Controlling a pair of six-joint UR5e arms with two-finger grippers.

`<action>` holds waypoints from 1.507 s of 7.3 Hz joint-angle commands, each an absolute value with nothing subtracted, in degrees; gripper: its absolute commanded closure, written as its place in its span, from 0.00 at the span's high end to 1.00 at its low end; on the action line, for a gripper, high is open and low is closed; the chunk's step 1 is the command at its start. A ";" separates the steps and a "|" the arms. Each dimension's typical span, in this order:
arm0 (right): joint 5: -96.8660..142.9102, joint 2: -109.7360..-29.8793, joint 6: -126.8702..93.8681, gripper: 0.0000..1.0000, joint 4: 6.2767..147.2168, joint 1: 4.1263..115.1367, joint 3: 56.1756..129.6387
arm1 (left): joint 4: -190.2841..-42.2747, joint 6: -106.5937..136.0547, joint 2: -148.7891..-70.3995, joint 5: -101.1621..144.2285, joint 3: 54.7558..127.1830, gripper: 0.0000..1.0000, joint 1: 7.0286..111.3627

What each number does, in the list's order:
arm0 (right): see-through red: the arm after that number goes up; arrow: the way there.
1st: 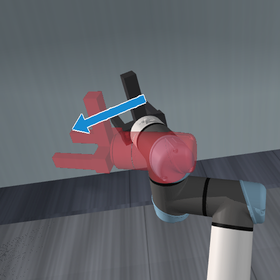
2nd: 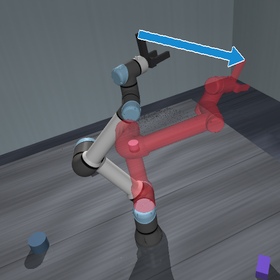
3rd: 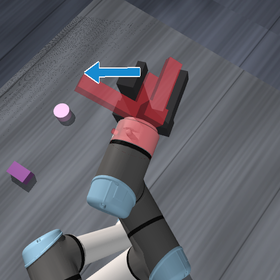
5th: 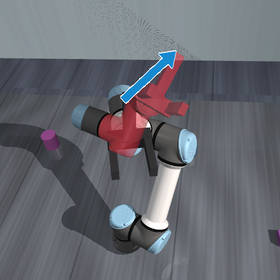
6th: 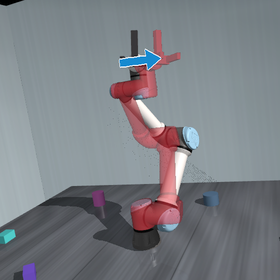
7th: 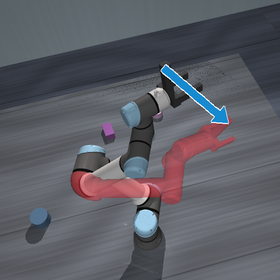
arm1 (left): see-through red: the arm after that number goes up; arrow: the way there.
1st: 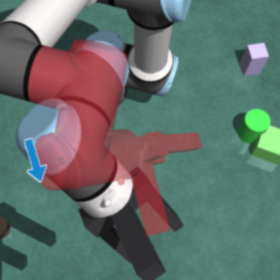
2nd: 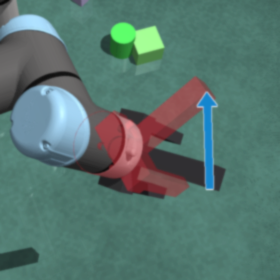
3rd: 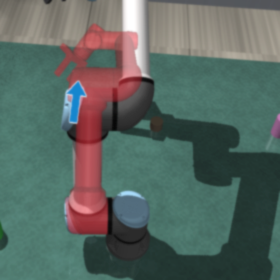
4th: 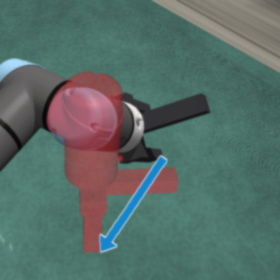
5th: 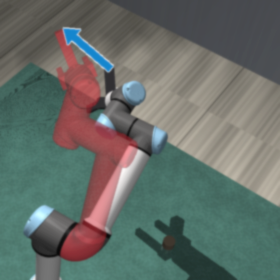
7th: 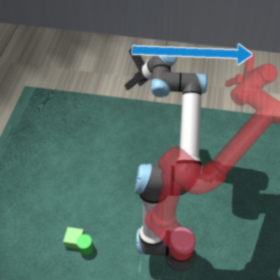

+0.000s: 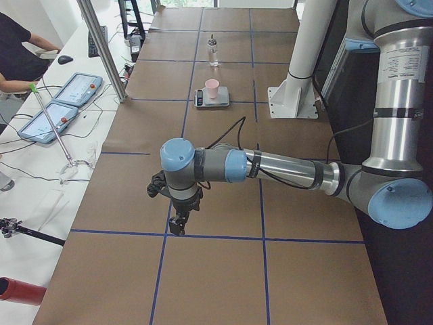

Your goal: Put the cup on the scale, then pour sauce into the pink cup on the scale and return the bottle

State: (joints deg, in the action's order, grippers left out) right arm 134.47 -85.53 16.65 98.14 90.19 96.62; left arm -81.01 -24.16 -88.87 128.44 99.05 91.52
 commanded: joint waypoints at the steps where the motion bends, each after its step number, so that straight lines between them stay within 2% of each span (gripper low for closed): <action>1: 133.51 -86.57 16.00 1.00 96.94 90.35 92.74 | -81.13 -24.17 -87.80 128.06 97.38 1.00 92.20; 11: 134.21 -90.62 13.38 1.00 96.77 91.67 92.20 | -82.09 -19.35 -86.75 133.24 94.48 1.00 92.11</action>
State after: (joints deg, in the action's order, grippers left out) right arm 134.20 -90.74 14.70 96.80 91.65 92.01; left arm -82.02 -20.57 -86.81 133.01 94.43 92.11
